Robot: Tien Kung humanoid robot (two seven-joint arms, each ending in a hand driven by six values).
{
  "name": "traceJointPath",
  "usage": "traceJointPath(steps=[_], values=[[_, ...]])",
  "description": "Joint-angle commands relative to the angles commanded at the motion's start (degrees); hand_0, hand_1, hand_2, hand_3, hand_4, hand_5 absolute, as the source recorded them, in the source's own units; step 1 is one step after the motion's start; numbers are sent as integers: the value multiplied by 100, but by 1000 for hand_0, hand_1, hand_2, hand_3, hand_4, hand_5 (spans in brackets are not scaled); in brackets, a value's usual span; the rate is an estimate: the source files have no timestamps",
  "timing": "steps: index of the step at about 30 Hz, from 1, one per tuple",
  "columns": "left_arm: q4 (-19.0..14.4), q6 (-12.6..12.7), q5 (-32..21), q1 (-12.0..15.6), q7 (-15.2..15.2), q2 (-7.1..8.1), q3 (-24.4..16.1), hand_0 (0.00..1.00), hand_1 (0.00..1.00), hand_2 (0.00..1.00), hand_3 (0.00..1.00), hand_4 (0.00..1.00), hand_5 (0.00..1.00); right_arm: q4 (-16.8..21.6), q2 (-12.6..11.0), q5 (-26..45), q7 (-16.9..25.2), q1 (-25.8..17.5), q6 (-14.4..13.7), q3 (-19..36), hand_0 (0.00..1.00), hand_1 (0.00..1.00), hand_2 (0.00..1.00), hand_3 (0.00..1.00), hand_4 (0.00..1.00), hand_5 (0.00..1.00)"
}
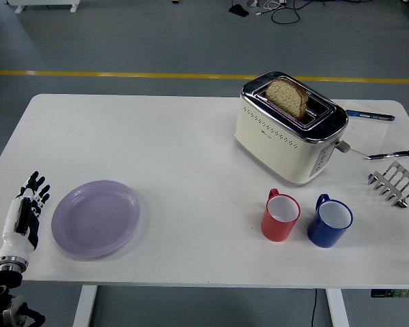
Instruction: Push plate across desktop,pick up the break from the machine,place the break in the plate
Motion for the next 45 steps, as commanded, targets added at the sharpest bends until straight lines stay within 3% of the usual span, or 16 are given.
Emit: traceJointPath(steps=[9, 23, 45], values=[[-26, 45, -109, 104, -8, 69, 404, 960, 958, 998, 998, 504, 998, 0, -2, 0, 0, 1, 2, -10, 734, 675, 691, 712, 533, 565], [-94, 79, -345, 197, -52, 87, 700, 960, 955, 998, 998, 502, 998, 2, 5, 3, 1, 27, 4, -25, 735, 675, 690, 711, 533, 564], [-52, -24, -777, -55, -65, 140, 1487, 952, 946, 998, 998, 502, 998, 3, 19, 12, 2, 40, 2, -14, 733, 674, 688, 710, 532, 565]])
